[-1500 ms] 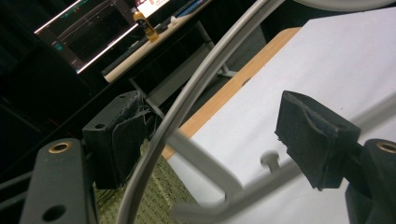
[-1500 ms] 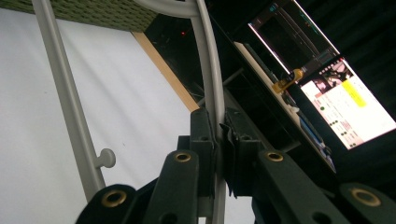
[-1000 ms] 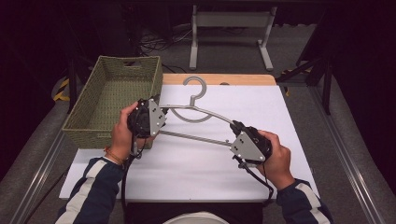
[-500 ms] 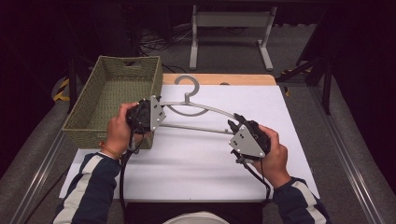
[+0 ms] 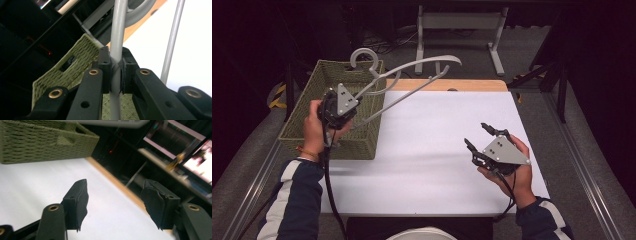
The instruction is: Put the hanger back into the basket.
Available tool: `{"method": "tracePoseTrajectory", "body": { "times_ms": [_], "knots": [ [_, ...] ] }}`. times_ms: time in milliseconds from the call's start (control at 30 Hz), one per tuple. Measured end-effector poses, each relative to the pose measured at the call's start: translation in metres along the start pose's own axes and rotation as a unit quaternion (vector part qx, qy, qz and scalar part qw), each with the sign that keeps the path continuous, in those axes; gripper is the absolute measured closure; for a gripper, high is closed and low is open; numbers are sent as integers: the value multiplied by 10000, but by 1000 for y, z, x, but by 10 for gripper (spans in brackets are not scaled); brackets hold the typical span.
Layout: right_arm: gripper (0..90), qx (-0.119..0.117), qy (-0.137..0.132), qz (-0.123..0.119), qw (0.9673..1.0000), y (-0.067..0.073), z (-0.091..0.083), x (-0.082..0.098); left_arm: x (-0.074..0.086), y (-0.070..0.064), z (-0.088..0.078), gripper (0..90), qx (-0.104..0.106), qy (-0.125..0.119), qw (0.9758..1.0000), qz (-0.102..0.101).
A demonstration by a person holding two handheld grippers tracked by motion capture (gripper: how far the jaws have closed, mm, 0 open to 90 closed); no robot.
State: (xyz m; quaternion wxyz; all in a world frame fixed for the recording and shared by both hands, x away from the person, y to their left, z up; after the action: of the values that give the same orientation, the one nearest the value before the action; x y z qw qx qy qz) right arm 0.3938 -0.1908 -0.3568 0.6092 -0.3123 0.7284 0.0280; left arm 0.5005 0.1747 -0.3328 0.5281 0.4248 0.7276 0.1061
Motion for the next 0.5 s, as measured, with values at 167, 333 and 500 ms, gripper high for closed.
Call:
{"method": "tracePoseTrajectory", "body": {
  "times_ms": [167,333,500],
  "knots": [
    [346,-103,268,277,9992,-7,4,18,17,18,1,825,-98,102,9997,-187],
    [328,2,462,378,9982,-10,9,34,41,40,9,826,-211,259,9982,-488],
    [316,18,613,215,9979,-5,15,44,66,51,16,826,-110,421,9950,-902]
  ]
}}
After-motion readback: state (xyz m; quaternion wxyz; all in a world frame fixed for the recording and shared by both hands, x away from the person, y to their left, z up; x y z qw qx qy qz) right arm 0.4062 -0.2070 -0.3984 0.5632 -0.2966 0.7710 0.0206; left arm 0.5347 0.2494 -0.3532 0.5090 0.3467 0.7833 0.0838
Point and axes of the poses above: each handheld gripper's, and its own axes: z roughly forward along the jaws, x roughly out of its underside, y roughly to its left, the point moved 8 cm from there along z, roughly forward along the jaws, and after that the axes turned 9 degrees about z, right-handed, at the moved point
